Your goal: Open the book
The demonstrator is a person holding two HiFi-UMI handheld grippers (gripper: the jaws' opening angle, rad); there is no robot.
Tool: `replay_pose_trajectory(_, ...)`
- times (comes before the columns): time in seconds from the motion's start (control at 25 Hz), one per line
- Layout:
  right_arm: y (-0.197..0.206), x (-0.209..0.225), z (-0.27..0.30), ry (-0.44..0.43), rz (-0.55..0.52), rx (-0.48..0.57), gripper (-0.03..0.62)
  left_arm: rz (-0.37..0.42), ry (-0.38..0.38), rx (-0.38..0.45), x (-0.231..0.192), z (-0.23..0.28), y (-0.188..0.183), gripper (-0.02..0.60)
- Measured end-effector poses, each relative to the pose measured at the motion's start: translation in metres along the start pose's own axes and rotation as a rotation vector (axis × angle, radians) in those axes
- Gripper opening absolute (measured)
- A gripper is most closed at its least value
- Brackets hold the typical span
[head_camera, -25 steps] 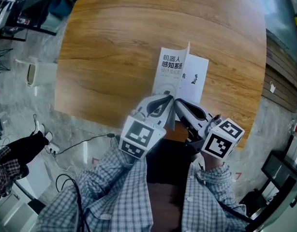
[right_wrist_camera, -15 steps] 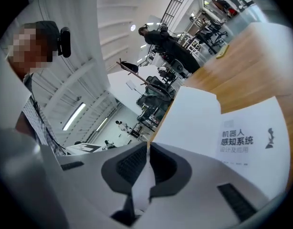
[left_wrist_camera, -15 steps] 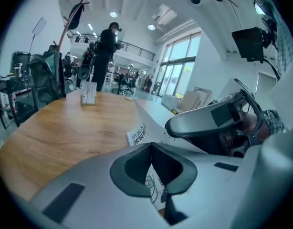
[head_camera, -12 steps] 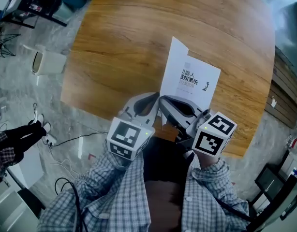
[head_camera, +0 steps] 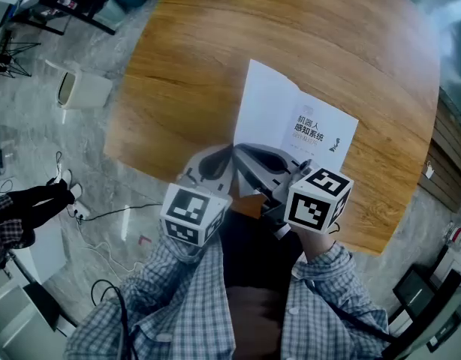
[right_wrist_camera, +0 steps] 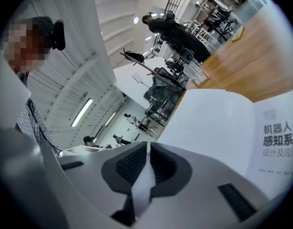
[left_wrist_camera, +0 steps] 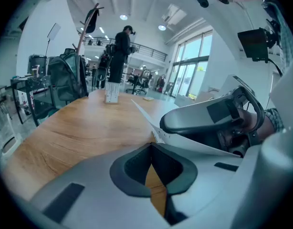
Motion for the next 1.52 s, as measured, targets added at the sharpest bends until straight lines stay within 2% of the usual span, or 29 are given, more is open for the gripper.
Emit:
replay_pose_trajectory(0.36, 0.016, 0.021, 0.053, -0.015, 0.031, -0.05, 0.023, -0.019, -0.04, -0.051, -0.045, 0.015, 0.022, 0.008)
replay_pose_trajectory(0.64, 0.029, 0.039, 0.083, 0.005, 0.058, -0.087, 0.021, -0.026, -0.083, -0.101, -0.075, 0.024, 0.036, 0.008)
replay_pose_trajectory(0.72, 0.033, 0.046, 0.087, 0.001, 0.063, -0.103, 0.021, -0.058, -0.114, -0.111, -0.082, 0.026, 0.041, 0.008)
replay_pose_trajectory(1.0, 0.048, 0.064, 0.094, 0.047, 0.058, -0.136, 0.021, -0.251, -0.255, -0.084, -0.116, 0.006, 0.059, 0.008)
replay_pose_trajectory(1.16, 0.056, 0.071, 0.1, 0.061, 0.045, -0.165, 0.021, -0.291, -0.309, -0.069, -0.129, -0.013, 0.063, 0.008)
replay_pose_trajectory(1.32, 0.052, 0.067, 0.095, 0.049, 0.056, -0.144, 0.021, -0.249, -0.276, -0.048, -0.115, -0.016, 0.051, 0.008)
replay_pose_trajectory(1.44, 0.042, 0.061, 0.084, 0.053, 0.04, -0.102, 0.021, -0.186, -0.202, -0.027, -0.093, -0.005, 0.039, 0.008)
replay_pose_trajectory(1.52, 0.037, 0.06, 0.072, 0.088, -0.003, -0.083, 0.021, -0.139, -0.143, -0.017, -0.076, 0.007, 0.033, 0.008)
Point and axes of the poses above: the fingertips, and each gripper's own axes: z forward along the fingers, x to its right, y out of its underside, the point moved 6 cm from there along -z, backward along the fingers, and after that the axes turned 10 degrees about -z, right-handed, at the moved point
